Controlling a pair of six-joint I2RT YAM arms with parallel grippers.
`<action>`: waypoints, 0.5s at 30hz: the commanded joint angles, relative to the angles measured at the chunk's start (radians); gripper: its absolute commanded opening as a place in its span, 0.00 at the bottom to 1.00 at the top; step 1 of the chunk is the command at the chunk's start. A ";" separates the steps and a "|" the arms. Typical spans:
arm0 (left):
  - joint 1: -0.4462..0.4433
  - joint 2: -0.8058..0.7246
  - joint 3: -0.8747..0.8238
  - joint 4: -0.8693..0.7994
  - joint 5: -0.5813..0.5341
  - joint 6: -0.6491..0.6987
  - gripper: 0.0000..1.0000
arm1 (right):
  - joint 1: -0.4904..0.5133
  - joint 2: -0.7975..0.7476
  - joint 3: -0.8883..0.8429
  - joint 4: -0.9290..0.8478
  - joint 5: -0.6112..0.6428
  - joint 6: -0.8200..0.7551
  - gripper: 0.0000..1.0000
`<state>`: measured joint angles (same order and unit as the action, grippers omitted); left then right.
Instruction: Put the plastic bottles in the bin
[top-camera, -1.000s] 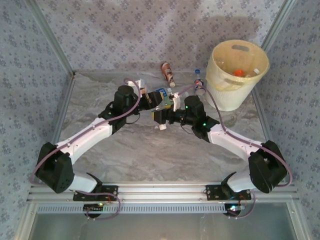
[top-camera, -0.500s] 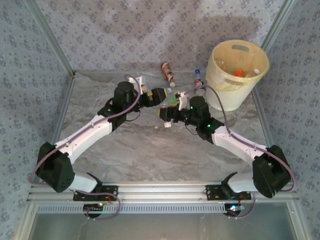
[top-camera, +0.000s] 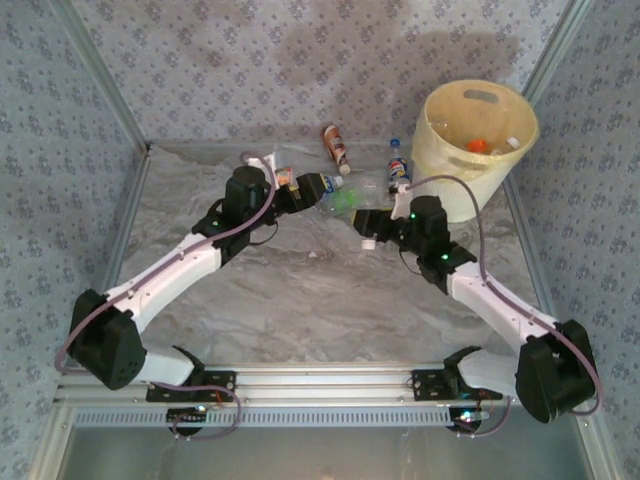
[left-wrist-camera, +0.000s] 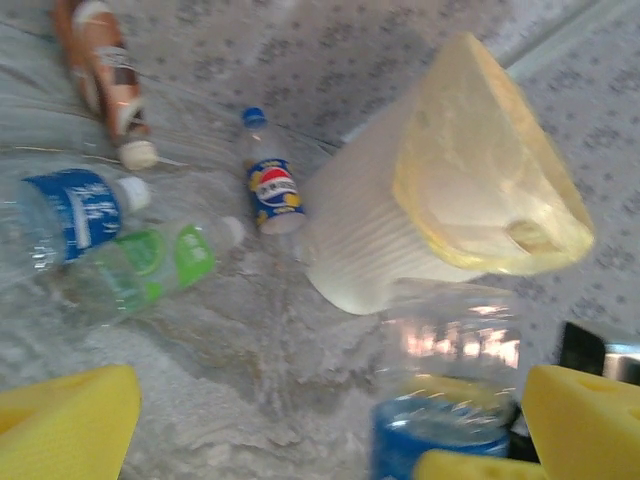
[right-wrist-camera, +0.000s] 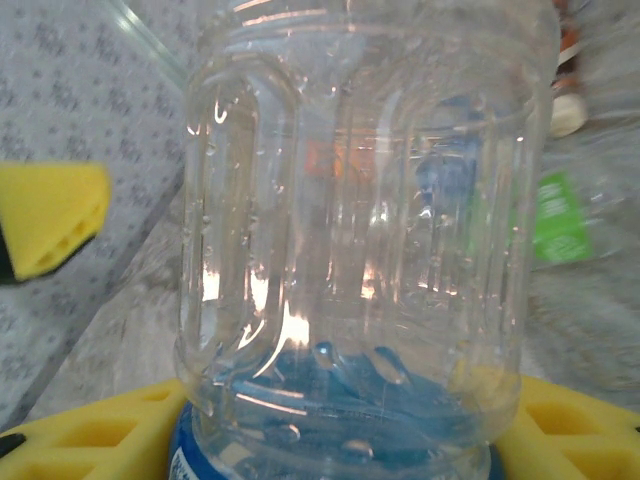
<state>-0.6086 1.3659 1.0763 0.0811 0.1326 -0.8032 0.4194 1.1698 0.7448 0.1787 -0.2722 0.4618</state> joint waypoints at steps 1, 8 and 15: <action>0.010 -0.067 -0.051 -0.006 -0.153 -0.029 0.98 | -0.063 -0.056 0.049 -0.097 0.027 -0.053 0.56; 0.042 -0.121 -0.121 -0.038 -0.230 -0.040 0.98 | -0.189 -0.080 0.217 -0.214 0.015 -0.162 0.57; 0.062 -0.162 -0.198 0.006 -0.231 -0.034 0.98 | -0.310 0.023 0.484 -0.350 0.035 -0.263 0.57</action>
<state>-0.5522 1.2385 0.9054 0.0555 -0.0780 -0.8360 0.1448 1.1526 1.1198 -0.0937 -0.2623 0.2718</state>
